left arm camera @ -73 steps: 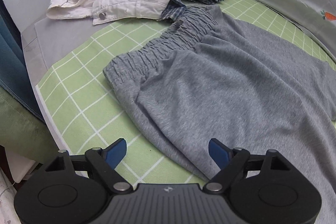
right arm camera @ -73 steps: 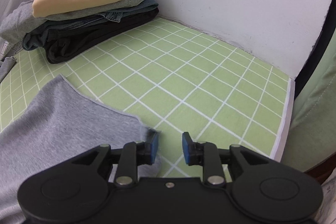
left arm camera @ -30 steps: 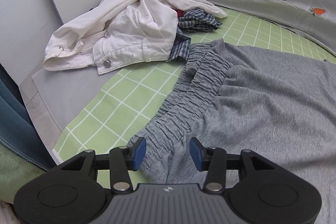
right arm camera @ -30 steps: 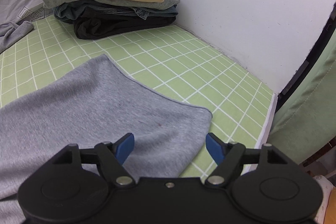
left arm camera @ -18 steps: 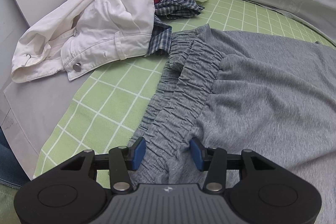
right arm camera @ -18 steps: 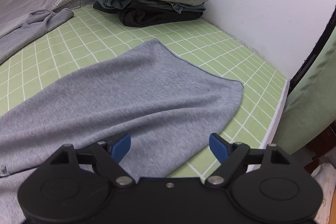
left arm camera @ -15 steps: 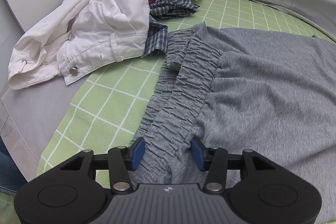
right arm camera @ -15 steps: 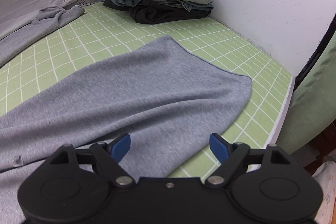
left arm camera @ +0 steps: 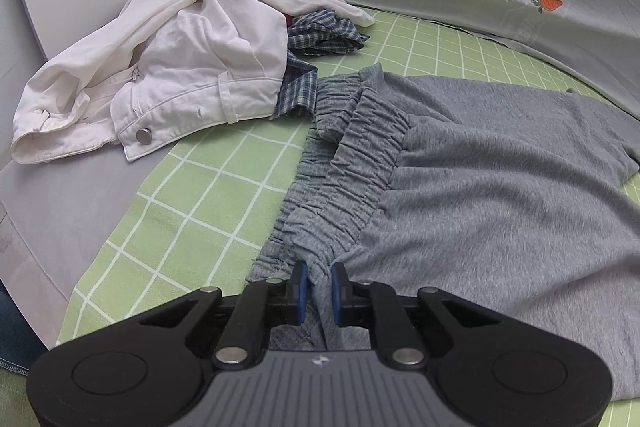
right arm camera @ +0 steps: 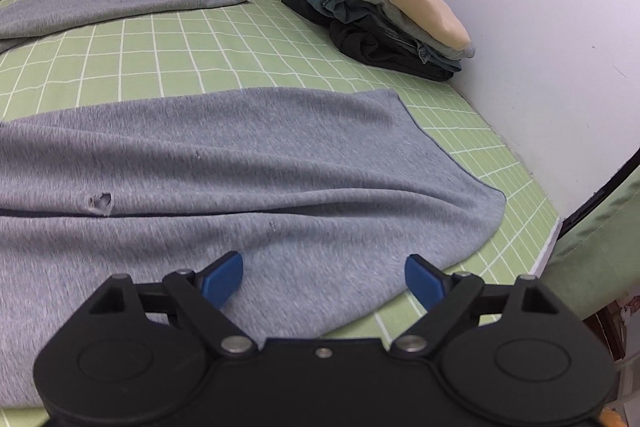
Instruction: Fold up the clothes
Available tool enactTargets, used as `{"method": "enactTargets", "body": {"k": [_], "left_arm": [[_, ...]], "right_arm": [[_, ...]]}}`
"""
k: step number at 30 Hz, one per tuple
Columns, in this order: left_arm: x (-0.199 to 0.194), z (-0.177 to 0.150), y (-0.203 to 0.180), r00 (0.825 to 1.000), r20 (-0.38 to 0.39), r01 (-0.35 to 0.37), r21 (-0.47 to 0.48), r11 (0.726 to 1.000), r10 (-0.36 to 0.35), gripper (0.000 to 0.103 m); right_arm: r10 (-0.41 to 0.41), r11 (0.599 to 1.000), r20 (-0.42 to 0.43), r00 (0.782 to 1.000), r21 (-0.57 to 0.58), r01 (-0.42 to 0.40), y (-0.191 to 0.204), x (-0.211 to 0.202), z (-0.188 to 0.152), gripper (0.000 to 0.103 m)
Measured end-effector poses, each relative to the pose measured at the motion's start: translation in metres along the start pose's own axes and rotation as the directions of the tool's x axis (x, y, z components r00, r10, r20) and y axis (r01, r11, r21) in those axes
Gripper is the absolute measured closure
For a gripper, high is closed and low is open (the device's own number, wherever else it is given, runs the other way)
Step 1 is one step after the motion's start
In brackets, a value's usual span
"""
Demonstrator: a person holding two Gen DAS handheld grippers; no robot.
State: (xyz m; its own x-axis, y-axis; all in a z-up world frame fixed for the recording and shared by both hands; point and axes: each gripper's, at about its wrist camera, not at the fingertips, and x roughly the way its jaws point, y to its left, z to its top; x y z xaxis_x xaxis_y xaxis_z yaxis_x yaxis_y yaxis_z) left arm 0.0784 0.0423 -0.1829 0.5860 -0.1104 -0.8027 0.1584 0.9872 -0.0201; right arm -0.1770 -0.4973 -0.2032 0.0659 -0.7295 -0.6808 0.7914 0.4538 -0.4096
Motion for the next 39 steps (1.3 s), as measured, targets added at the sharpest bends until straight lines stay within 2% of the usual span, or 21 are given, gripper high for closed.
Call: {"method": "enactTargets", "body": {"k": [5, 8, 12, 16, 19, 22, 23, 28, 31, 35, 39], "left_arm": [[-0.031, -0.001, 0.006, 0.998, 0.059, -0.005, 0.014, 1.0, 0.004, 0.092], [-0.054, -0.007, 0.019, 0.996, 0.086, -0.004, -0.05, 0.999, 0.009, 0.093], [-0.063, -0.026, 0.033, 0.999, 0.049, -0.013, -0.105, 0.994, 0.018, 0.093], [-0.044, -0.052, 0.044, 0.996, -0.069, -0.068, -0.155, 0.986, 0.058, 0.092], [-0.04, -0.058, 0.044, 0.991, -0.11, -0.09, -0.183, 0.979, 0.071, 0.089], [-0.041, -0.052, 0.037, 0.987, -0.122, -0.126, -0.164, 0.978, 0.107, 0.08], [-0.043, -0.048, 0.035, 0.987, -0.114, -0.131, -0.163, 0.978, 0.114, 0.079], [-0.053, -0.03, 0.022, 0.988, -0.068, -0.15, -0.176, 0.973, 0.14, 0.059], [-0.056, -0.026, 0.012, 0.987, -0.071, -0.154, -0.189, 0.97, 0.143, 0.059], [-0.055, -0.032, 0.0, 0.988, -0.108, -0.136, -0.248, 0.959, 0.112, 0.059], [-0.052, -0.049, -0.01, 0.983, -0.17, -0.117, -0.308, 0.944, 0.067, 0.059]], "right_arm": [[-0.003, 1.0, 0.005, 1.0, 0.014, 0.003, -0.001, -0.001, -0.003, 0.013], [-0.005, 1.0, 0.008, 1.0, 0.023, 0.005, -0.001, -0.002, -0.005, 0.012], [-0.008, 0.999, 0.012, 1.0, 0.031, 0.008, -0.002, -0.002, -0.007, 0.01], [-0.006, 0.999, 0.017, 1.0, 0.036, 0.006, -0.004, -0.002, -0.008, 0.008], [0.01, 0.999, 0.014, 1.0, 0.042, -0.011, -0.007, -0.001, -0.008, 0.007], [0.041, 0.998, 0.006, 0.999, 0.054, -0.041, -0.013, 0.001, -0.008, 0.006], [0.052, 0.997, 0.004, 0.999, 0.058, -0.052, -0.016, 0.001, -0.008, 0.006], [0.142, 0.984, -0.005, 0.99, 0.105, -0.141, -0.036, 0.005, -0.011, 0.006], [0.195, 0.972, -0.008, 0.981, 0.133, -0.192, -0.048, 0.007, -0.013, 0.006], [0.192, 0.962, -0.014, 0.981, 0.199, -0.186, -0.075, 0.017, -0.013, 0.006], [0.235, 0.921, -0.03, 0.972, 0.325, -0.213, -0.104, 0.036, -0.015, 0.008]]}}
